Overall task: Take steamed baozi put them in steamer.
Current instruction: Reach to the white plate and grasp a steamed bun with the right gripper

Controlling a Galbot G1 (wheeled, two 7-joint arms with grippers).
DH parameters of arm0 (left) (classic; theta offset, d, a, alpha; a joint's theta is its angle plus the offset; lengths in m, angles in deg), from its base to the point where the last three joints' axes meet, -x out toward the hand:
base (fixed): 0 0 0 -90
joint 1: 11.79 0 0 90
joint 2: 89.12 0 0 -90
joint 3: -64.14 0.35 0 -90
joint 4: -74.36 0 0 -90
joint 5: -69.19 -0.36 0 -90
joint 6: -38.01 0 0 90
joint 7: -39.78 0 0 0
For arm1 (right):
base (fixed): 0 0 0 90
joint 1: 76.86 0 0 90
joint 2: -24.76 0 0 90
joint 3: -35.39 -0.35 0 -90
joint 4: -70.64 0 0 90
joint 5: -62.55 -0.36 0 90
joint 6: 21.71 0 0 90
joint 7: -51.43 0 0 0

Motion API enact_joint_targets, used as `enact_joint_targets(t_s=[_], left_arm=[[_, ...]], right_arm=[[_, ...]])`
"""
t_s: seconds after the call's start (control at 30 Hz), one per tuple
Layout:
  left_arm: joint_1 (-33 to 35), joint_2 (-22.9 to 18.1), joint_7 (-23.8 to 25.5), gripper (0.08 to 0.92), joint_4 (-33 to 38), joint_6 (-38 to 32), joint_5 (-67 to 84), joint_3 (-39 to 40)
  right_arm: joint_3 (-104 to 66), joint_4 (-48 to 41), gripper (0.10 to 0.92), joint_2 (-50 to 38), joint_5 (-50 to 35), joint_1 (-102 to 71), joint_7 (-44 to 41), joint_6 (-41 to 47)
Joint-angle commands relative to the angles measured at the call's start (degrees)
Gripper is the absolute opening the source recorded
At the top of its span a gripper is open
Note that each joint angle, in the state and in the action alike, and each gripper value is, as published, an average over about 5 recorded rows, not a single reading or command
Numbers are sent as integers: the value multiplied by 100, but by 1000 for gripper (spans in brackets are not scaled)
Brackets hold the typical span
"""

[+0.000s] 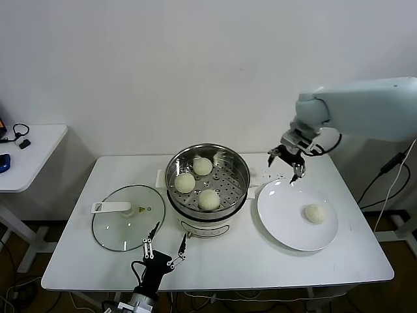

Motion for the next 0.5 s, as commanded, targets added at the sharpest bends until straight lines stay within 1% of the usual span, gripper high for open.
enact_joint_targets(t_s=[0.03, 0.2, 0.5], left_arm=[[14, -280, -4, 823, -1, 2, -31, 36], [37, -280, -14, 823, -2, -4, -41, 26], [71, -280, -23, 823, -19, -5, -92, 4]], right_arm=[[80, 163, 823, -913, -312, -267, -334, 2026], [-368, -201, 823, -1171, 81, -789, -480, 1982], [-1222, -856, 823, -1390, 400, -1870, -465, 1880]])
